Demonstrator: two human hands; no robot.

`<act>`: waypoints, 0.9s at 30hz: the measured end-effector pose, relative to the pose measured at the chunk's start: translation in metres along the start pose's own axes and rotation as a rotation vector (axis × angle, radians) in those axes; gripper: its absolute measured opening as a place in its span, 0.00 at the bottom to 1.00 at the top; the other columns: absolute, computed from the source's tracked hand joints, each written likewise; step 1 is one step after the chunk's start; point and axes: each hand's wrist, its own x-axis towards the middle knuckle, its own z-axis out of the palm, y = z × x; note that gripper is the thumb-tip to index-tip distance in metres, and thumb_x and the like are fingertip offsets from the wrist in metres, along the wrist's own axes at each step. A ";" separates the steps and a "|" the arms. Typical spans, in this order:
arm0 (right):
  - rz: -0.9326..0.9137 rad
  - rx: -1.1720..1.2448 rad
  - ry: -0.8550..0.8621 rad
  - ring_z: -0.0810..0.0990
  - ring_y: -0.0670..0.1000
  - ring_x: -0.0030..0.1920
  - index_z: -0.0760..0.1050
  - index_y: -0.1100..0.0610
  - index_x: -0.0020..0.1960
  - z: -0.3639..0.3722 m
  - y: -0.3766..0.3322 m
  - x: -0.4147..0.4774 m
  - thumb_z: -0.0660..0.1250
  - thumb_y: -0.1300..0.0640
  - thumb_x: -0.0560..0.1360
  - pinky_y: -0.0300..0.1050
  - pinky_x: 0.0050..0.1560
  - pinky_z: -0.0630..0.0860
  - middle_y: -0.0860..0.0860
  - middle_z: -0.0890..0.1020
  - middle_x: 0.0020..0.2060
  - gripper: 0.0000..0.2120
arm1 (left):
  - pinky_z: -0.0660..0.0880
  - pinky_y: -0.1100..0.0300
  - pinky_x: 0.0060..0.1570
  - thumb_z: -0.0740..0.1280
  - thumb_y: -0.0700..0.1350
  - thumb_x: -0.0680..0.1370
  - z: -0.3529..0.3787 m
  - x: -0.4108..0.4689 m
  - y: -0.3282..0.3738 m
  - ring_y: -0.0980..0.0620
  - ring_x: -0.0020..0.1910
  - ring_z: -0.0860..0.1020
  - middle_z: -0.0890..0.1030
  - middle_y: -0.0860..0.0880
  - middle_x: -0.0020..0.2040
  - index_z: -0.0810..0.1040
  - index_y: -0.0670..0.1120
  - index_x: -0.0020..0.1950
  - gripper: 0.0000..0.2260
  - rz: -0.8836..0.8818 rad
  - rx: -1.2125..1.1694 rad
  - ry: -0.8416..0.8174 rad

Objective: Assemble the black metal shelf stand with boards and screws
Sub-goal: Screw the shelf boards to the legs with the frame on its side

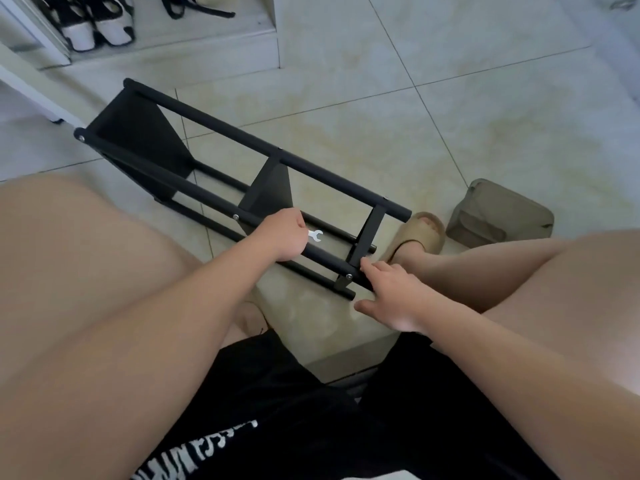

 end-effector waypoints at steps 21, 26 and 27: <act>0.173 -0.079 0.191 0.31 0.59 0.79 0.28 0.60 0.79 -0.005 0.017 0.026 0.65 0.17 0.57 0.64 0.78 0.42 0.57 0.29 0.78 0.75 | 0.62 0.59 0.36 0.64 0.39 0.78 -0.011 -0.012 0.024 0.49 0.36 0.62 0.67 0.44 0.36 0.72 0.47 0.38 0.09 0.138 0.224 -0.263; 0.155 -0.163 0.205 0.30 0.59 0.79 0.26 0.60 0.78 -0.003 0.026 0.033 0.60 0.15 0.58 0.67 0.77 0.39 0.58 0.27 0.77 0.73 | 0.60 0.59 0.34 0.65 0.37 0.76 0.000 0.010 0.037 0.49 0.34 0.61 0.65 0.45 0.33 0.71 0.44 0.33 0.12 0.116 0.244 -0.302; 0.147 -0.167 0.201 0.29 0.59 0.79 0.25 0.59 0.78 -0.004 0.029 0.034 0.58 0.15 0.58 0.67 0.77 0.39 0.58 0.27 0.77 0.72 | 0.61 0.59 0.36 0.66 0.37 0.76 0.001 0.016 0.039 0.48 0.36 0.63 0.67 0.44 0.34 0.74 0.44 0.35 0.10 0.120 0.252 -0.313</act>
